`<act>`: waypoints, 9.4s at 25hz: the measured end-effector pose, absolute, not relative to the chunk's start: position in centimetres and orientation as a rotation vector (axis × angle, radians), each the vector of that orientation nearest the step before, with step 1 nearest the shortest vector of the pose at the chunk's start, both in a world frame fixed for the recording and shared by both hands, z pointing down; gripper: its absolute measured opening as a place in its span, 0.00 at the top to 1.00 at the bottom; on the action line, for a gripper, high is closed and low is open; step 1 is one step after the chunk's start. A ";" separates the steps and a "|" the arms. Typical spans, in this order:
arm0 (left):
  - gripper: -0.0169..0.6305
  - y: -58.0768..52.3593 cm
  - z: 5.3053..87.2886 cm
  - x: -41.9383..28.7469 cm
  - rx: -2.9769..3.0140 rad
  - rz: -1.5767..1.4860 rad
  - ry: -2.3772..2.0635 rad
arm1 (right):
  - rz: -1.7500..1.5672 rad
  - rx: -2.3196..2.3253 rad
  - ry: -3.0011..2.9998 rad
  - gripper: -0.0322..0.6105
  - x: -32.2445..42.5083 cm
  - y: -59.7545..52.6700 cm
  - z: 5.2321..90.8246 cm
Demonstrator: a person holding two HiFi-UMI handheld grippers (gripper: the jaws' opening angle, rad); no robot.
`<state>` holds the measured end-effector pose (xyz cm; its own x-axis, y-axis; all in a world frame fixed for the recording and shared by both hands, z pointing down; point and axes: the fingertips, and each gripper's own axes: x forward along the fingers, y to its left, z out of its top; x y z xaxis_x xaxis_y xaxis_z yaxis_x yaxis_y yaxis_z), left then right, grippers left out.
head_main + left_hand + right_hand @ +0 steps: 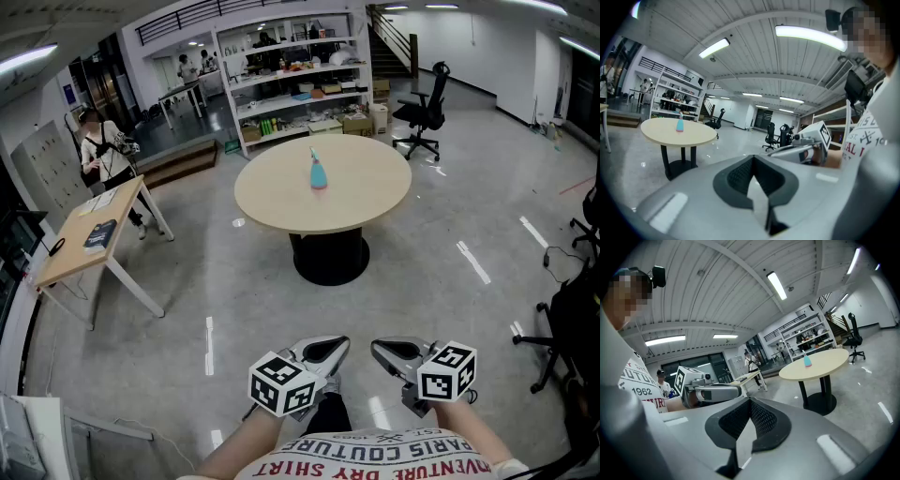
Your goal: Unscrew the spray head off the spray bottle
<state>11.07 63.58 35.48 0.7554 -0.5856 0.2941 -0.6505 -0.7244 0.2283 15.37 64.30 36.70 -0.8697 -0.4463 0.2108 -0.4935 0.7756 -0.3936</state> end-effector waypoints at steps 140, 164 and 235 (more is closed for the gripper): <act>0.47 -22.3 47.4 0.0 2.539 0.602 -1.236 | 0.417 0.918 -2.900 0.74 -0.1 -23.0 40.1; 0.48 -9.9 39.3 0.8 2.601 0.241 0.204 | 0.828 -0.095 -3.173 0.75 0.5 -13.3 33.6; 0.48 -14.8 37.7 0.3 2.888 0.393 -1.153 | 0.561 1.022 -3.054 0.74 1.3 -17.1 32.0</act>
